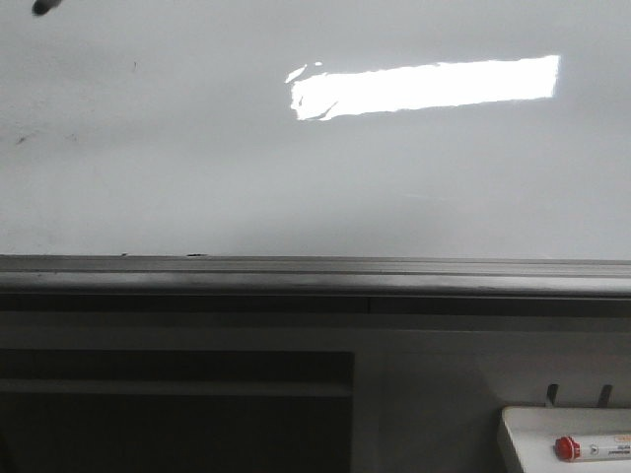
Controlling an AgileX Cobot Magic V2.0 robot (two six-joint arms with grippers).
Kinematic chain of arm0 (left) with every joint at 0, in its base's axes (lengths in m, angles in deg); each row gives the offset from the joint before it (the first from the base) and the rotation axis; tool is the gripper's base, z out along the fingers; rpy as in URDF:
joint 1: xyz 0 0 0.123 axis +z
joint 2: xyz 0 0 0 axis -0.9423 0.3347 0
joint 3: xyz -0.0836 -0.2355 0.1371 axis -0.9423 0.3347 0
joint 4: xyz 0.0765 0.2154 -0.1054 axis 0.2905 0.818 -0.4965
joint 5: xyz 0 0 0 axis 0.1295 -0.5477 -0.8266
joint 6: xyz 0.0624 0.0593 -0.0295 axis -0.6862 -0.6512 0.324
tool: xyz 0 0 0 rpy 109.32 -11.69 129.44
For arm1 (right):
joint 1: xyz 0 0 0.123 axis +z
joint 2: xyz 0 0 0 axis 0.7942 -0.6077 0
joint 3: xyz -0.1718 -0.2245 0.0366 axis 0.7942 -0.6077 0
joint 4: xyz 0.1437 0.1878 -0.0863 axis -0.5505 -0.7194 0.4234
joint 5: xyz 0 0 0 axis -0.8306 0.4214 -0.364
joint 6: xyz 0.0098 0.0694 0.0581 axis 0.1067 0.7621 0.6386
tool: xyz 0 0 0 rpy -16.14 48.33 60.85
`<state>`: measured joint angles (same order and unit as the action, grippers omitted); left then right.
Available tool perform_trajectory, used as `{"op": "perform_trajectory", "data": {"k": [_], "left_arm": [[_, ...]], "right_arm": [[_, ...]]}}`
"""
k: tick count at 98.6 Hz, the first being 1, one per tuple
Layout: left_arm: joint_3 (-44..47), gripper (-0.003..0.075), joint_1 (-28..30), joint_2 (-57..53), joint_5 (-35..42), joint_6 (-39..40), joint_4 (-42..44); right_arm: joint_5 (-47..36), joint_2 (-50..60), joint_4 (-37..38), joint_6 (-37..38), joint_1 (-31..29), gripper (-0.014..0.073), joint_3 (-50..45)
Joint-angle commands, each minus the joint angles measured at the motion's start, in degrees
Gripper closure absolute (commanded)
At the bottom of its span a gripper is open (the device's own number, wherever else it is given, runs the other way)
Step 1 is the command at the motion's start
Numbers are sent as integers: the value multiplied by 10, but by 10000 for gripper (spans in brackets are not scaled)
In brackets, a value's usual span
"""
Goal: Write number 2 on whiteboard
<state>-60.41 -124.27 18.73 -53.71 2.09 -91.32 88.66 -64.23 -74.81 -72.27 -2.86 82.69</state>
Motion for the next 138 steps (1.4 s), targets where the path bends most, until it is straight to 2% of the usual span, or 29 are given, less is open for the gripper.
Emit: {"op": "perform_trajectory", "data": {"k": [1,11,19,28,31,34,51,73,109,127,138], "left_arm": [[-20,300,10,-55,40,48,-14],[-20,395,32,-128,15,108,42],[-20,491,54,-183,-25,184,100],[-20,641,76,-236,-94,257,160],[-19,706,82,-251,-115,269,171],[-18,740,89,-265,-136,276,179],[1,741,107,-333,-171,290,170],[8,741,111,-356,-179,299,146],[8,741,111,-356,-179,299,136],[10,741,111,-356,-179,299,136],[16,741,111,-356,-179,299,136]], "right_arm": [[-81,11,4,-1,-1,664,17],[-123,1,39,-1,-1,664,17],[-144,-14,59,-1,-3,664,17],[-175,-38,77,-1,-3,664,17],[-183,-48,84,-1,-3,664,17],[-189,-56,96,-1,-3,664,17],[-207,-114,114,-1,-3,664,30],[-214,-163,114,-1,-15,664,57],[-204,-157,114,-1,-110,660,57],[-203,-120,114,-1,-154,660,57],[-174,-91,114,-1,-179,660,57]]}}
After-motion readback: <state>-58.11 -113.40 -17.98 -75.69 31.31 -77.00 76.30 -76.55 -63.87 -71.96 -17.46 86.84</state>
